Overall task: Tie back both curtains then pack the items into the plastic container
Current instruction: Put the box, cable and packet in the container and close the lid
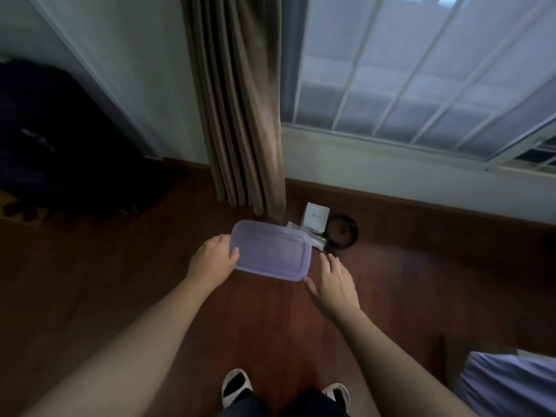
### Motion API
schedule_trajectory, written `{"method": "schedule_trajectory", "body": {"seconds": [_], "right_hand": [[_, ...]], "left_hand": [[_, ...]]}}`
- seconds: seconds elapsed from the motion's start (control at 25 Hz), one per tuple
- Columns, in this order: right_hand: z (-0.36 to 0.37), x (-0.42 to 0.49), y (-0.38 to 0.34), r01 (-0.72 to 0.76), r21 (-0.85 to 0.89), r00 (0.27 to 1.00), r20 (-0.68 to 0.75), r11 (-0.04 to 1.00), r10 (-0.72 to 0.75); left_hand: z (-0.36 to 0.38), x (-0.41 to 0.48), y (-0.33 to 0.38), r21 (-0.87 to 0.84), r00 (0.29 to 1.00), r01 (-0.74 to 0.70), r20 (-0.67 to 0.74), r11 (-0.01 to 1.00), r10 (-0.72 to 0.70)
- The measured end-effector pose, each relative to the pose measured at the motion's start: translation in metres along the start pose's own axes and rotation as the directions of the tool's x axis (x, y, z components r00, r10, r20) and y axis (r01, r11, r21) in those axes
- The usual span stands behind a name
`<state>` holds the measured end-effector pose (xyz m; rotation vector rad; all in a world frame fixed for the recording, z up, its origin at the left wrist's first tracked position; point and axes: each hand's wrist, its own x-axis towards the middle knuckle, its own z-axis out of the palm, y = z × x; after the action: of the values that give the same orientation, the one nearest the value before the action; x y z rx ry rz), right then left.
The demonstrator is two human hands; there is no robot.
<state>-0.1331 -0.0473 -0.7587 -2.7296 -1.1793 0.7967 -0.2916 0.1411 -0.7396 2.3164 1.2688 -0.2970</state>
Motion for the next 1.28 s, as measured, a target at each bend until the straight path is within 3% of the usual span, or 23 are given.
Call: {"method": "schedule_trajectory", "body": {"seconds": [0.24, 0.44, 0.56, 0.68, 0.76, 1.04, 1.28], "right_hand": [[0.142, 0.095, 0.059, -0.021, -0.034, 0.998, -0.055, 0.999, 0.019], [0.248, 0.176, 0.098, 0.005, -0.111, 0.998, -0.060, 0.994, -0.012], [0.292, 0.218, 0.114, -0.092, 0.072, 0.990, -0.105, 0.993, 0.099], [0.316, 0.249, 0.119, -0.121, 0.356, 0.987, -0.053, 0.927, 0.149], [0.318, 0.261, 0.120, -0.077, 0.429, 0.989, -0.080, 0.900, 0.123], [0.308, 0.211, 0.140, -0.015, 0.407, 0.993, -0.097, 0.913, 0.060], [0.308, 0.160, 0.228, -0.061, 0.434, 0.966, -0.200, 0.899, 0.162]], "left_hand": [[0.154, 0.088, -0.051, 0.044, 0.999, 0.017, -0.044, 0.999, -0.015], [0.257, 0.160, -0.094, 0.033, 0.971, 0.184, -0.164, 0.982, -0.176], [0.300, 0.202, -0.123, -0.066, 0.923, 0.297, -0.235, 0.953, -0.304], [0.326, 0.236, -0.148, -0.202, 0.905, 0.377, -0.127, 0.904, -0.406], [0.333, 0.249, -0.160, -0.260, 0.923, 0.346, -0.080, 0.901, -0.377], [0.298, 0.212, -0.177, -0.190, 0.957, 0.250, 0.194, 0.949, -0.213], [0.351, 0.184, -0.117, -0.267, 0.987, 0.028, 0.157, 0.963, 0.014]]}}
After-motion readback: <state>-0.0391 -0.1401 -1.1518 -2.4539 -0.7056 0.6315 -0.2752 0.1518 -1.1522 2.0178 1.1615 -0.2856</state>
